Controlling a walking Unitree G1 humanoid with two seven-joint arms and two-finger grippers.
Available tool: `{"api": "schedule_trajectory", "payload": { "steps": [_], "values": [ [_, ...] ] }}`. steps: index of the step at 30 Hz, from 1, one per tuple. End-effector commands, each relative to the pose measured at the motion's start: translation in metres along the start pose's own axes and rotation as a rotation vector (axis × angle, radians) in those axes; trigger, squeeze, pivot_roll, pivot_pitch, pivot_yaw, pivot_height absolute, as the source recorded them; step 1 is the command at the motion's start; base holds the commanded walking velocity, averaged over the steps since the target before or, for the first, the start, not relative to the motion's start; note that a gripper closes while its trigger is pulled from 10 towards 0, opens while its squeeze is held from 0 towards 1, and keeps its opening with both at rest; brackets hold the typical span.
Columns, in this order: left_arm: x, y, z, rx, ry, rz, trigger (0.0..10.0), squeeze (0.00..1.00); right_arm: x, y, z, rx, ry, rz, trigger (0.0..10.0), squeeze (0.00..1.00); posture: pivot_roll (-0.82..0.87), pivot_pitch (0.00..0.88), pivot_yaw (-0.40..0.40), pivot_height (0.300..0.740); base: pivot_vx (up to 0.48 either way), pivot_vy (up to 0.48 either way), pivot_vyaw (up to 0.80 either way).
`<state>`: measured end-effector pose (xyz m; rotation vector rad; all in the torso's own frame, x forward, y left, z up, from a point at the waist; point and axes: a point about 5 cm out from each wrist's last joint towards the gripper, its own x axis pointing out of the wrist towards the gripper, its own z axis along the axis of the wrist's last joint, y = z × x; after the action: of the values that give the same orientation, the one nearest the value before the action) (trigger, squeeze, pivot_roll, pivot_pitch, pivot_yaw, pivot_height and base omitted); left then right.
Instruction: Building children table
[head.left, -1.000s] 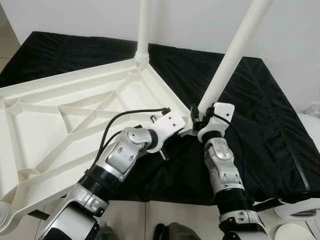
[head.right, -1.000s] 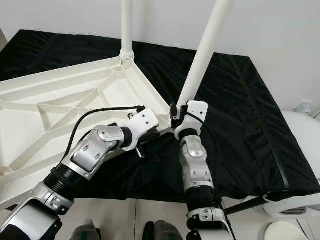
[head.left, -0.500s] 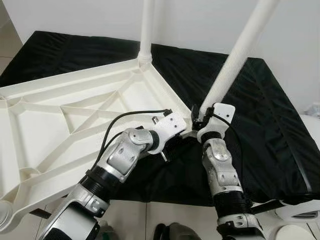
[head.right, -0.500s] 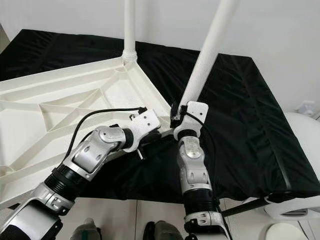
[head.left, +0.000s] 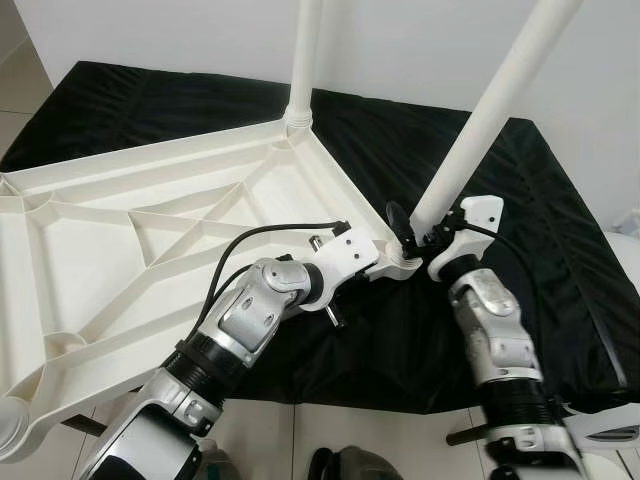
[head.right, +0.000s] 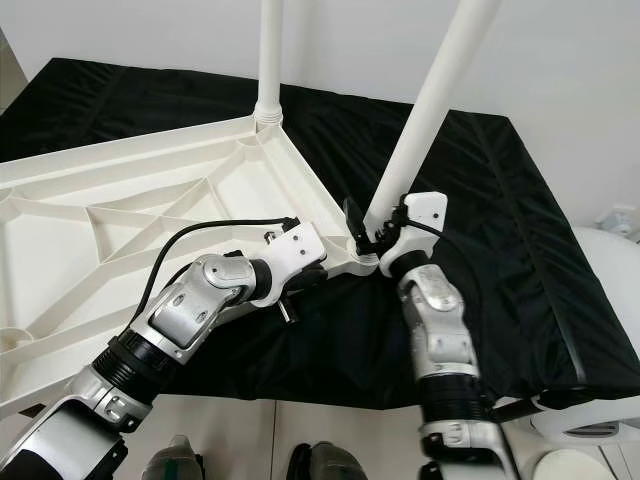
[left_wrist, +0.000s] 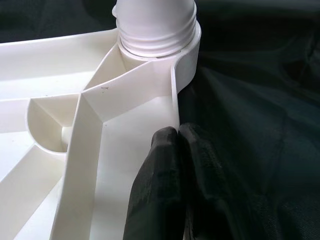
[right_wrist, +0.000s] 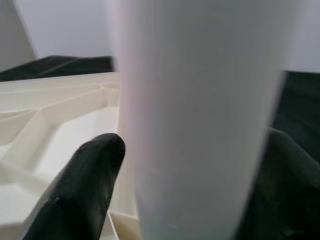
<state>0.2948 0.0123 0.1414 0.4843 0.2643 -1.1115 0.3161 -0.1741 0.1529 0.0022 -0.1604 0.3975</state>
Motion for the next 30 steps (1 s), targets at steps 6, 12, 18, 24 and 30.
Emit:
{"api": "schedule_trajectory", "payload": {
  "steps": [6, 12, 18, 24, 30],
  "values": [
    [0.006, -0.011, 0.004, 0.002, -0.02, -0.079, 10.0, 0.0, -0.011, -0.023, 0.001, 0.015, 0.043, 0.14, 10.0, 0.0, 0.03, 0.042, -0.103, 0.74, 0.0, 0.0, 0.0],
    [0.006, -0.01, 0.004, 0.005, -0.02, -0.078, 10.0, 0.0, -0.02, -0.045, -0.006, 0.001, 0.14, 0.257, 10.0, 0.0, 0.03, 0.038, -0.102, 0.74, 0.0, 0.0, 0.0],
    [0.006, -0.01, 0.005, 0.007, -0.022, -0.079, 10.0, 0.0, -0.018, -0.049, -0.007, 0.01, 0.151, 0.281, 10.0, 0.0, 0.03, 0.036, -0.098, 0.74, 0.0, 0.0, 0.0],
    [0.006, -0.009, 0.006, 0.01, -0.024, -0.08, 10.0, 0.0, -0.012, -0.048, -0.011, 0.017, 0.162, 0.309, 10.0, 0.0, 0.04, 0.035, -0.095, 0.74, 0.0, 0.0, 0.0],
    [0.005, -0.009, 0.006, 0.011, -0.024, -0.082, 10.0, 0.0, -0.008, -0.042, -0.017, 0.04, 0.169, 0.345, 10.0, 0.0, 0.04, 0.036, -0.092, 0.74, 0.0, 0.0, 0.0]
  ]
}}
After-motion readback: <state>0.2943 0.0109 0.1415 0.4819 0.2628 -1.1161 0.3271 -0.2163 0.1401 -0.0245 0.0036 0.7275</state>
